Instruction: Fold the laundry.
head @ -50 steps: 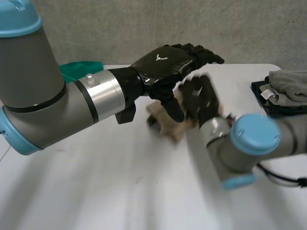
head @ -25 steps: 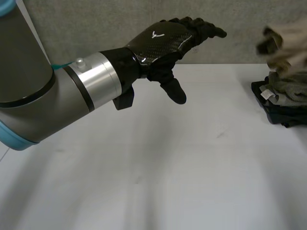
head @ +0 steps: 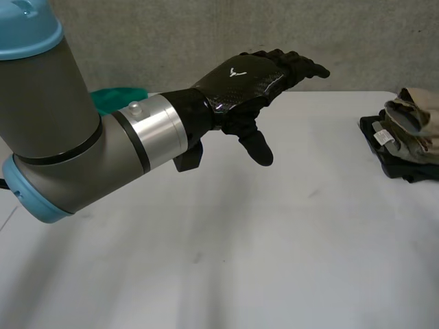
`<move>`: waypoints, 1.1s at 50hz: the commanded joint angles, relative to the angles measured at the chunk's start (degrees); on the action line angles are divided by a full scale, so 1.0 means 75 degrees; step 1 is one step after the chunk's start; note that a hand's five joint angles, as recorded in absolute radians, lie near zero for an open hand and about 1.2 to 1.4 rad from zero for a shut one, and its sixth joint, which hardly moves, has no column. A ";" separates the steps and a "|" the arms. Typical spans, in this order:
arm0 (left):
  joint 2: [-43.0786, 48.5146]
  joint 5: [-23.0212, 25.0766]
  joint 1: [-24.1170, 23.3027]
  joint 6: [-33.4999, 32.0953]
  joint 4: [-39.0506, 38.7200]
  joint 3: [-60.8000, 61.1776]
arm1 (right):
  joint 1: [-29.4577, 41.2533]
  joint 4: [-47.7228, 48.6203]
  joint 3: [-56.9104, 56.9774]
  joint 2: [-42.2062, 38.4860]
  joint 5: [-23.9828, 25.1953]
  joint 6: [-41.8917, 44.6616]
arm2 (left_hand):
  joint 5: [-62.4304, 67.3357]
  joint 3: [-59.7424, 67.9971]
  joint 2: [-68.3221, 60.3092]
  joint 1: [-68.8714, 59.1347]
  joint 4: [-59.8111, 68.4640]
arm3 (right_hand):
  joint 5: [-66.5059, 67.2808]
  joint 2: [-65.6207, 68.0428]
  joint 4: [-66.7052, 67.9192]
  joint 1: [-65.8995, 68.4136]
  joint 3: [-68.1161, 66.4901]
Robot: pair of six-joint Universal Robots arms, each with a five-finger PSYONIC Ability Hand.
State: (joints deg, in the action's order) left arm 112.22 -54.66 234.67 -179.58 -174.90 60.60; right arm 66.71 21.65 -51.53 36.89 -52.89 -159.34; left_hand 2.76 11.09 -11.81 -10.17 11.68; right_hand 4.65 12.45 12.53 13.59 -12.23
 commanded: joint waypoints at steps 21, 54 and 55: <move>-0.0607 -0.1474 0.0103 0.0213 -0.0386 -0.1058 | 0.1263 -0.1107 0.0860 0.3576 -0.4433 0.0985 | -0.0002 0.0219 -0.0124 -0.0343 0.0141 | -0.0620 -0.0327 -0.0338 -0.0479 0.0298; 0.5544 -0.2815 0.4546 -0.4498 -0.2941 -0.2888 | 0.5238 -0.0414 -0.5585 0.3871 -0.2955 0.2144 | 0.0132 0.0354 -0.0258 -0.0477 0.0275 | -0.0620 -0.0327 -0.0338 -0.0479 0.0298; 0.5672 -0.2744 0.4546 -0.4498 -0.2964 -0.2970 | 0.5226 -0.0414 -0.5725 0.3882 -0.2920 0.2144 | 0.0154 0.0376 -0.0280 -0.0500 0.0297 | -0.0620 -0.0327 -0.0338 -0.0479 0.0298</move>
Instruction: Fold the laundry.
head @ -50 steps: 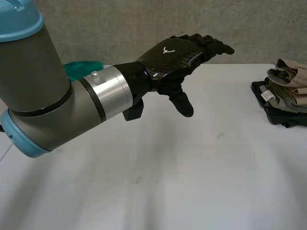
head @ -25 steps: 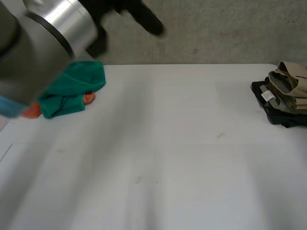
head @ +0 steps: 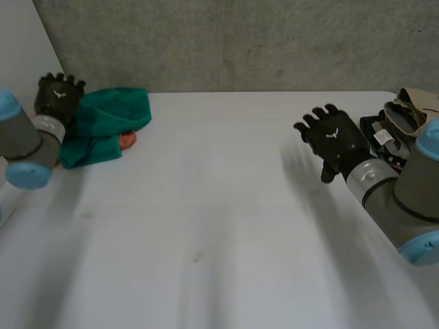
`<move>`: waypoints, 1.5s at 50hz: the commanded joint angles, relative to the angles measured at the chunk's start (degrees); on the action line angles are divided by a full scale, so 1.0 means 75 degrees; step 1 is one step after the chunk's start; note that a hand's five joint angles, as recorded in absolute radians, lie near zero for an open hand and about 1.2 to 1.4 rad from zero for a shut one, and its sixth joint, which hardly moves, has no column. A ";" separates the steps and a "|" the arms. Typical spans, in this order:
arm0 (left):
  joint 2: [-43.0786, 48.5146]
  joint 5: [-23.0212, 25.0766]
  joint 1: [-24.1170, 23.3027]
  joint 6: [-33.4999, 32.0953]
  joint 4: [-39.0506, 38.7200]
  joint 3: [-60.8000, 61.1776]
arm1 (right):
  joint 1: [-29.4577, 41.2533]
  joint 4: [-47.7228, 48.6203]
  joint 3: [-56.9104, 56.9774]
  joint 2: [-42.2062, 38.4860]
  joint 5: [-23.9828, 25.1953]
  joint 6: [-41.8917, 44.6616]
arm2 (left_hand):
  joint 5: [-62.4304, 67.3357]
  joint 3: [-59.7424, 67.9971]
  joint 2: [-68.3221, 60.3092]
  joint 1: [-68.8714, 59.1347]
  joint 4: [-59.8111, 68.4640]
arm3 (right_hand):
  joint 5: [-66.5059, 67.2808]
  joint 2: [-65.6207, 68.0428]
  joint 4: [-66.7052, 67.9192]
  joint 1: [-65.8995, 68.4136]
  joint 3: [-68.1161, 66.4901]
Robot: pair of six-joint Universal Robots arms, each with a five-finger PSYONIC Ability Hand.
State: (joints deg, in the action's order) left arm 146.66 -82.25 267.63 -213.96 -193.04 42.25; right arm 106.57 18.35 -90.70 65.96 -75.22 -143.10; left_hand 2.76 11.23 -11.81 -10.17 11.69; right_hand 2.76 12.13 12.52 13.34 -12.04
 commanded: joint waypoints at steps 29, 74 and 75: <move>-0.2454 -0.0518 -0.1769 0.1327 -0.2608 0.1184 | -0.0229 0.0096 -0.1019 0.0124 -0.0013 -0.0057 | 0.8965 0.9169 -0.9093 -0.9311 0.9108 | -0.0367 -0.0284 -0.0337 -0.0446 0.0272; -0.6544 -0.0611 -0.3740 0.3028 0.0895 0.6750 | -0.0358 -0.3582 0.1158 0.0301 -0.0096 -0.1803 | 0.0042 0.0246 -0.0169 -0.0388 0.0184 | -0.0367 -0.0284 -0.0337 -0.0446 0.0272; -0.6663 -0.0611 -0.3658 0.3087 0.0906 0.6904 | -0.0311 -0.3781 0.1392 0.0114 -0.0084 -0.1803 | 0.0042 0.0246 -0.0169 -0.0388 0.0184 | -0.0367 -0.0284 -0.0337 -0.0446 0.0272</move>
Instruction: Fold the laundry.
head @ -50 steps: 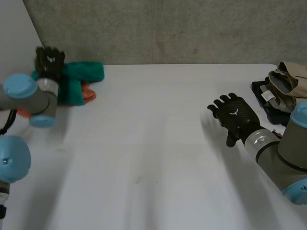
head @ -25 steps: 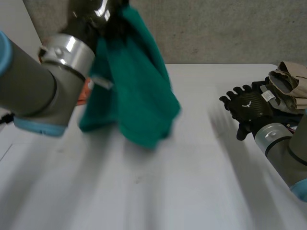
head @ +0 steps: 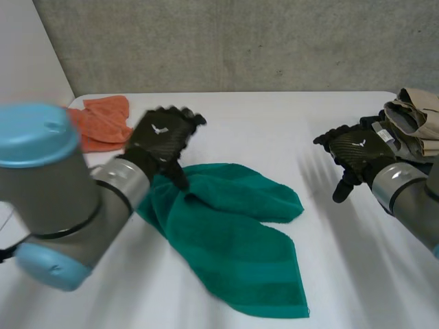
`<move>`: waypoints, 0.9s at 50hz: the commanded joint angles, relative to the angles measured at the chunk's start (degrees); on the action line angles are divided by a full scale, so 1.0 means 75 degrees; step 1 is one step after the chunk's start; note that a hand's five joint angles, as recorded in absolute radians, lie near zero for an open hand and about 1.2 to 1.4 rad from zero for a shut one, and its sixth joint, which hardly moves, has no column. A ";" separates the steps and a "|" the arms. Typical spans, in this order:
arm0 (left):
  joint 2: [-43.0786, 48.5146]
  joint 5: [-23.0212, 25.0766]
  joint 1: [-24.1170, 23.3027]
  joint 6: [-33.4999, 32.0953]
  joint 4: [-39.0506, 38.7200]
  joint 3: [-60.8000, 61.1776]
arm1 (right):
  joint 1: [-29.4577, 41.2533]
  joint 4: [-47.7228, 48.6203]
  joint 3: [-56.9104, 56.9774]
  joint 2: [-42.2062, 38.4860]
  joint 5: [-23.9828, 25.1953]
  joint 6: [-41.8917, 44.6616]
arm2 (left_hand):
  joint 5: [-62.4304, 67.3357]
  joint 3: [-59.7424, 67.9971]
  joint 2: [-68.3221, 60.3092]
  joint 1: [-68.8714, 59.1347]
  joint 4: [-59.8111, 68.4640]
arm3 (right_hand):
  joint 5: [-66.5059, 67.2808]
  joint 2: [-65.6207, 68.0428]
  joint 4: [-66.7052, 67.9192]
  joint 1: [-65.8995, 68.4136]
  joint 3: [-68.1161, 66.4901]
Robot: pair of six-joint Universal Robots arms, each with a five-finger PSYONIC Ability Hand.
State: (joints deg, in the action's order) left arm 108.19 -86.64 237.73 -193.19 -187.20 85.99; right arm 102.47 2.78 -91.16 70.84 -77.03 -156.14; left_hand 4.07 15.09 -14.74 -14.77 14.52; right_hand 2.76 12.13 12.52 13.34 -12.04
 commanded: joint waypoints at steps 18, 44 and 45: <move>-0.0482 0.2348 0.2803 0.1886 0.0233 0.2200 | 0.1559 -0.3254 0.4127 -0.3268 0.0239 -0.0626 | 0.0830 0.0694 -0.0741 -0.0737 0.0771 | -0.0367 -0.0284 -0.0337 -0.0446 0.0272; 0.2509 -0.0014 0.1596 0.1396 0.0797 -0.4642 | 0.1877 -0.0045 0.6574 -0.3750 -0.1248 0.0368 | 0.8790 0.8654 -0.8701 -0.8697 0.8731 | 0.8966 0.9050 0.8997 0.8887 -0.9061; 0.2358 -0.0085 0.1573 0.1360 0.0575 -0.4888 | 0.1877 0.0398 0.7075 -0.3552 -0.1412 0.0497 | 0.8790 0.8654 -0.8701 -0.8697 0.8731 | 0.8966 0.9050 0.8997 0.8887 -0.9061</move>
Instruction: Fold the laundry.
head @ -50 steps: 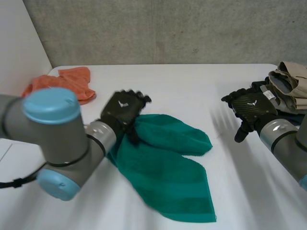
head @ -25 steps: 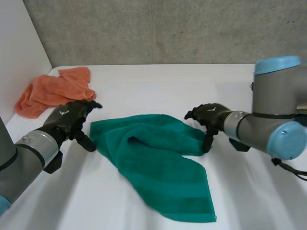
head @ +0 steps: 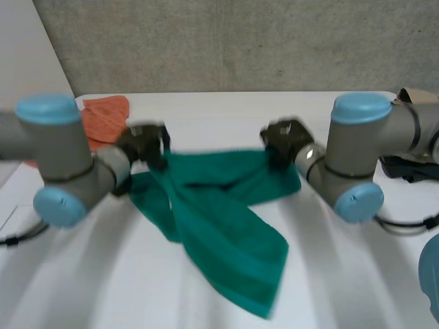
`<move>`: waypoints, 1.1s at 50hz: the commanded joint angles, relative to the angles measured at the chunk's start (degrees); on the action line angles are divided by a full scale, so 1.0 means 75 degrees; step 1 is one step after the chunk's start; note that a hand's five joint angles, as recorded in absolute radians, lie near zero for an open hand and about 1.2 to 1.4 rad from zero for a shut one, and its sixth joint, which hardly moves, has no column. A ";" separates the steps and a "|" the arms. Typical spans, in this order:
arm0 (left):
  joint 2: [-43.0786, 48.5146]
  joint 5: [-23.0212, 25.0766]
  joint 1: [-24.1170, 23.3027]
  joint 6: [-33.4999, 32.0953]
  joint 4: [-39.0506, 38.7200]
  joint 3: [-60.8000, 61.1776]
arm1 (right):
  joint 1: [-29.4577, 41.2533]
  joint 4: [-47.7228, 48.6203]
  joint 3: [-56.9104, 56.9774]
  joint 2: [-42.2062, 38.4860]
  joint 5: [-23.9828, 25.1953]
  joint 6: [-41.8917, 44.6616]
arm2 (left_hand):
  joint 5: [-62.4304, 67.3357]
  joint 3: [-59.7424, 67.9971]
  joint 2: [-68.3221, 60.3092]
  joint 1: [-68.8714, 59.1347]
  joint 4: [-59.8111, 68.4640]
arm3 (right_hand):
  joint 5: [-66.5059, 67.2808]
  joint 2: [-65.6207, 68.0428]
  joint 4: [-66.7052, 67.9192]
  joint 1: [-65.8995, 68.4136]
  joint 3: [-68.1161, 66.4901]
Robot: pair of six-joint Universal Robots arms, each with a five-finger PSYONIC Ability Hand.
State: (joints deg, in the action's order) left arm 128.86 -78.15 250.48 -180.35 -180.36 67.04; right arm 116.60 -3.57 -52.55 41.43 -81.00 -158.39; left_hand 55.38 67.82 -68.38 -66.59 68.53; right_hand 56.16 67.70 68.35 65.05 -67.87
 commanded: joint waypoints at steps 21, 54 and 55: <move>-0.2416 -0.1287 -0.0186 -0.0773 -0.3291 0.0973 | -0.0113 0.1755 0.0950 0.1883 -0.0590 0.0927 | 0.1950 0.1624 -0.1550 -0.1788 0.1529 | 0.1845 0.1640 0.1553 0.1993 -0.1618; -0.2731 -0.1147 -0.0117 -0.2661 -0.2788 0.4737 | -0.0242 0.0757 -0.3739 0.1437 -0.0555 0.0821 | -0.4238 -0.4563 0.4638 0.4400 -0.4658 | 0.1845 0.1640 0.1553 0.1993 -0.1618; -0.2825 -0.1030 0.0070 -0.2521 -0.2602 0.4749 | -0.0242 0.0769 -0.3751 0.1437 -0.0555 0.0810 | -0.4193 -0.4519 0.4593 0.4355 -0.4613 | 0.1845 0.1640 0.1553 0.1993 -0.1618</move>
State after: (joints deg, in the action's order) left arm 112.80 -87.11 247.25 -201.80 -204.33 101.06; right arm 114.74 1.89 -79.34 51.27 -85.21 -152.16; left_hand 20.33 31.46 -31.22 -30.63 30.53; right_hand 58.28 67.70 68.61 65.05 -68.18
